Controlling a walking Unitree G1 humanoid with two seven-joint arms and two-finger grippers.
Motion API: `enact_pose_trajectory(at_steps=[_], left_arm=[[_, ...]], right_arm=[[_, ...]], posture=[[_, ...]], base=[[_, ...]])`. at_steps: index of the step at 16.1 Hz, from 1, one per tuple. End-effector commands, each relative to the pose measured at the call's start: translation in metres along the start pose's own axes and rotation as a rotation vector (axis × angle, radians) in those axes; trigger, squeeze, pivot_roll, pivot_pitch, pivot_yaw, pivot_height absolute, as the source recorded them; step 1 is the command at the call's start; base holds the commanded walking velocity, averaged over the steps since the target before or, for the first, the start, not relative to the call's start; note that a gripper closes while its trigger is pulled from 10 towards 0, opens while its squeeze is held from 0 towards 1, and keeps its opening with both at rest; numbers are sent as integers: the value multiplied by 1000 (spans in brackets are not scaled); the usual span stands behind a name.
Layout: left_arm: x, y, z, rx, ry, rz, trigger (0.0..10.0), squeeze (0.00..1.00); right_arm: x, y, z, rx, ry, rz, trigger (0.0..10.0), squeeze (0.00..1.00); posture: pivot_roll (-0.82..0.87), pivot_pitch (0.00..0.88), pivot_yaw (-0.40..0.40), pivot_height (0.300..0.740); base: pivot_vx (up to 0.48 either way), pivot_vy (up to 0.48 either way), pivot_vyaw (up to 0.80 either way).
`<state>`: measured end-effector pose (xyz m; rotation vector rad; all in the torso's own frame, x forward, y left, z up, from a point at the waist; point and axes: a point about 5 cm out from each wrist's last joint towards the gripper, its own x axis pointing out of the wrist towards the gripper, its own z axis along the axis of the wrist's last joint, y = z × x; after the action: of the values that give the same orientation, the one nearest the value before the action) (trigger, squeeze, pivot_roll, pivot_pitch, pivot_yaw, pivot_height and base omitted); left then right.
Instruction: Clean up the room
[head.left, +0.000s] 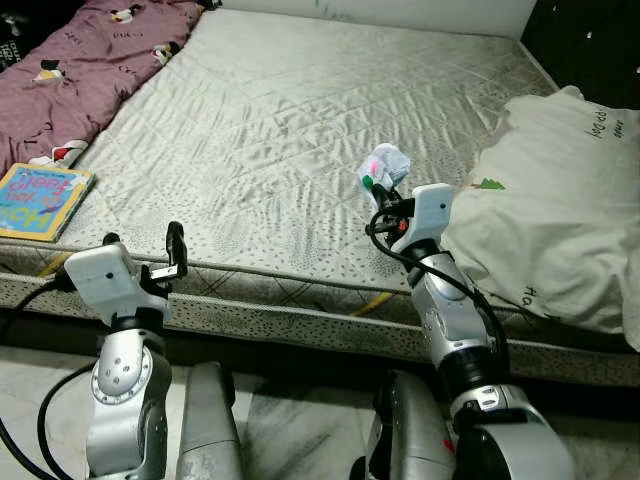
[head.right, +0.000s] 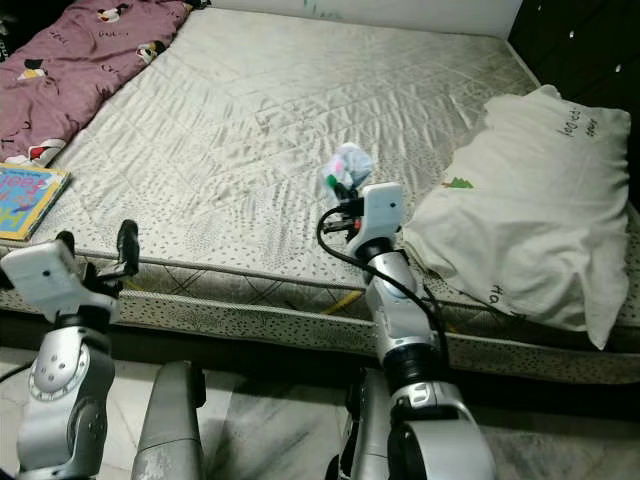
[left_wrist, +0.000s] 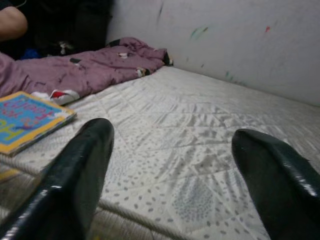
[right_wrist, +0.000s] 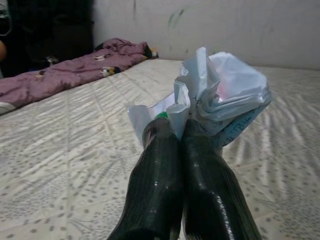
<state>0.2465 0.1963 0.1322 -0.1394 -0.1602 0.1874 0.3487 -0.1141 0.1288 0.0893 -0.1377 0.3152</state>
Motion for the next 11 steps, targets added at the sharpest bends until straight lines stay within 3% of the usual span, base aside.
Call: enact_pose_trajectory(at_steps=[1,6,10,11], left_arm=[[-1,0,5,-1,-16,-4,0,0],[-2,-7,-1,-9,10,-62,0,0],[2,-14,-2,-15,16,-108,0,0],[3,-14,-5,-14,31,-95,10000,0]], right_arm=[[-3,4,5,-1,-13,16,10000,0],[-14,6,2,-10,2,18,10000,0],[-20,4,2,-11,20,6,10000,0],[-20,4,4,-17,24,13,10000,0]], posture=[[197,0,-88,527],[140,0,-47,580],[131,0,-58,630],[131,0,-69,640]], base=[[0,0,0],[0,0,0],[0,0,0],[0,0,0]])
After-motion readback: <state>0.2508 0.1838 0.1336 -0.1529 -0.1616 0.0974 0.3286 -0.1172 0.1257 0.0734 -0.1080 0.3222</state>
